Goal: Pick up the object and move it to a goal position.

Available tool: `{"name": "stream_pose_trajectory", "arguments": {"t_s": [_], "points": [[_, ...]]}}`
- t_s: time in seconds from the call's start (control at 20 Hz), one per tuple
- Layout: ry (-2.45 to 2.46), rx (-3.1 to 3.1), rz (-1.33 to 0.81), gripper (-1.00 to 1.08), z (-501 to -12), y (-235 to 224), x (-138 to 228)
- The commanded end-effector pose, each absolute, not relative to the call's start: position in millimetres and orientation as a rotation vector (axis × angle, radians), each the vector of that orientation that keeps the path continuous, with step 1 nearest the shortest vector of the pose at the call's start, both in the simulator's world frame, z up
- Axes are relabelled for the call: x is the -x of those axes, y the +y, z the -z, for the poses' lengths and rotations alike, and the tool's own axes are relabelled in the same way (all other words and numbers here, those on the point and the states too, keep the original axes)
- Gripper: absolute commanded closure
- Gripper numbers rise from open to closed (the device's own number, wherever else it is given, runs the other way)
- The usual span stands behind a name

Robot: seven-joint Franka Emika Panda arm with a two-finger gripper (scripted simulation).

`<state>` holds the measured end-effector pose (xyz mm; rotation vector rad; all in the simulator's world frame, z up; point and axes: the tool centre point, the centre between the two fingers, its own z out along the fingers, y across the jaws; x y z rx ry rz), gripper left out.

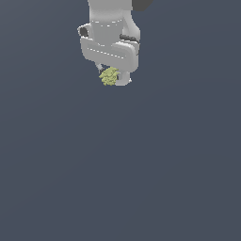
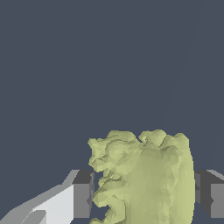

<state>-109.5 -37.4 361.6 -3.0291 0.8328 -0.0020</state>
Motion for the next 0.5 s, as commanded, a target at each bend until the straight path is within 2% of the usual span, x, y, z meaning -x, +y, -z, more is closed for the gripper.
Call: {"name": "stream_pose_trajectory", "arguments": {"t_s": [0.0,0.45], "points": [[0.833,3.029,0.000,1.08,-370.4,-36.8,114.2],[0.832,3.029,0.000,1.08,-374.3,-36.1,114.6]]}}
